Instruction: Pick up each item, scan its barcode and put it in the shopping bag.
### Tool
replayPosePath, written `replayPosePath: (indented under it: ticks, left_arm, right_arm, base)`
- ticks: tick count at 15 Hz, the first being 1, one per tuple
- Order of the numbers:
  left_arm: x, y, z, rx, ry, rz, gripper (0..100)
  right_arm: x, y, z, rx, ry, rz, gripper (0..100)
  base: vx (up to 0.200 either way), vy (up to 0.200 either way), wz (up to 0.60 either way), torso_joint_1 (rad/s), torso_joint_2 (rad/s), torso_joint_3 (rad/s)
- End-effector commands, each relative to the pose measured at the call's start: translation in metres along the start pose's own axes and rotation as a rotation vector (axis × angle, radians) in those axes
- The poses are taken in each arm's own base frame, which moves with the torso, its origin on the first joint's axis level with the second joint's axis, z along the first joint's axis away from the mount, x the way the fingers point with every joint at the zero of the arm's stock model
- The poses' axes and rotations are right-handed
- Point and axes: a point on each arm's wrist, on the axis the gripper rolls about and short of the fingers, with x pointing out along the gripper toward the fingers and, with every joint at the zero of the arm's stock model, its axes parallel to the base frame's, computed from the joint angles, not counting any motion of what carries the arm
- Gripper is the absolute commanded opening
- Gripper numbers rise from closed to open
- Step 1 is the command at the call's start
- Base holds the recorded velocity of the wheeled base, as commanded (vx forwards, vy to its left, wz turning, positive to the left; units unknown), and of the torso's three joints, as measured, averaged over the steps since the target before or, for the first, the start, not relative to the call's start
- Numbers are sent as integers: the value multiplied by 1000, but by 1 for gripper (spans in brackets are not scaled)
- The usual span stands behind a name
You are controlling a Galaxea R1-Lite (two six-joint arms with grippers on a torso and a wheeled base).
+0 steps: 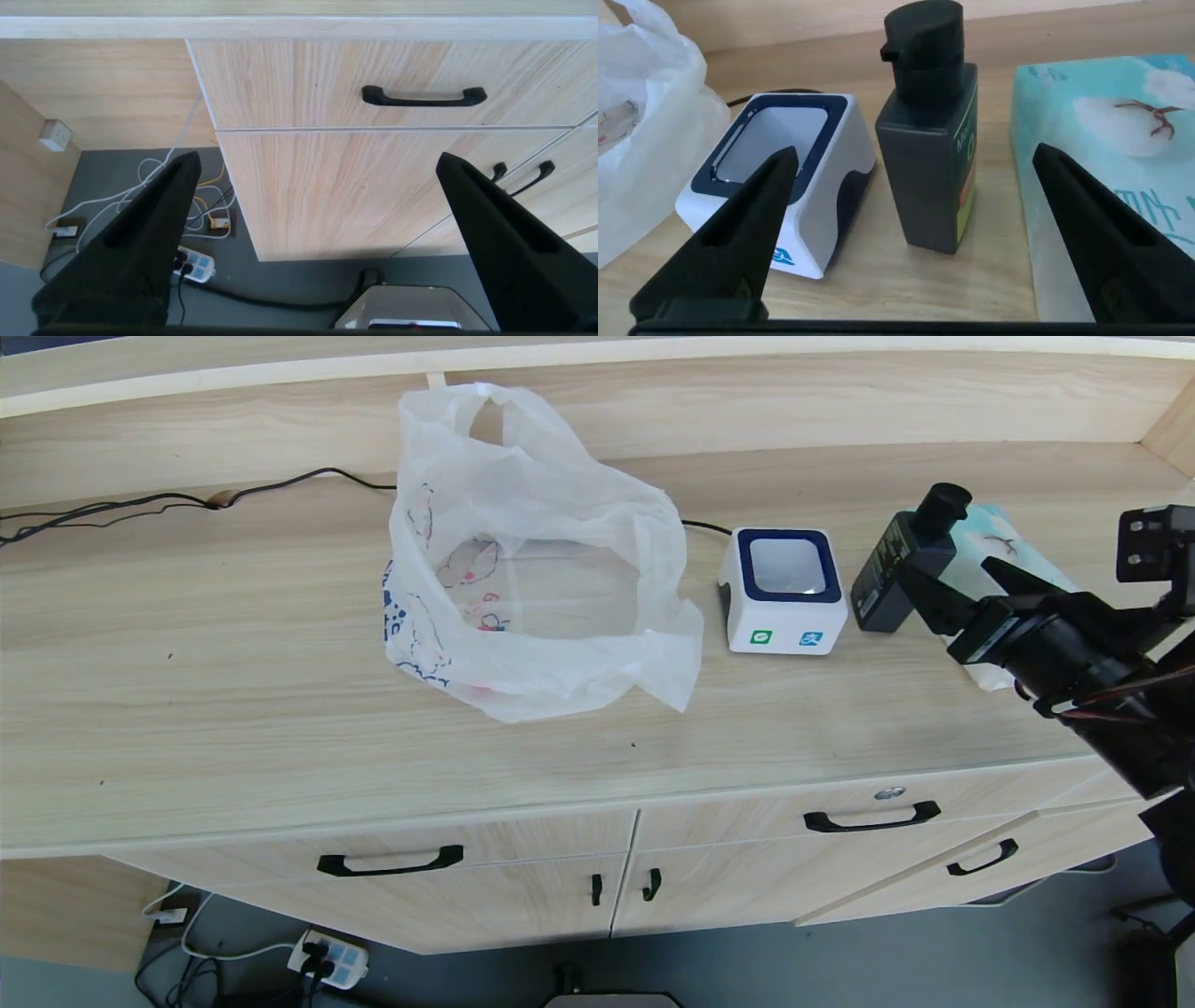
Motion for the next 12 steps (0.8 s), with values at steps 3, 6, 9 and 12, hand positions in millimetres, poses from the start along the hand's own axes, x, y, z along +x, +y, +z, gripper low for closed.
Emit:
replayPosePath:
  ticks: [3,6,9,12]
  left_arm:
    - [0,0,0,0,1,1,100]
    - [0,0,0,0,1,1,100]
    - [0,0,0,-2,1,1,100]
    - [0,0,0,-2,1,1,100]
  right_arm:
    - [15,-2,-12,-8,15,0,100]
    - [27,-4,-12,-27,-8,2,100]
    - [35,-7,-14,-53,-20,-6,100]
    - [42,-8,-23,-51,-14,-5,100]
  base:
    - [0,0,0,0,0,0]
    - [0,0,0,0,0,0]
    - [0,0,0,0,0,0]
    - [0,0,0,0,0,0]
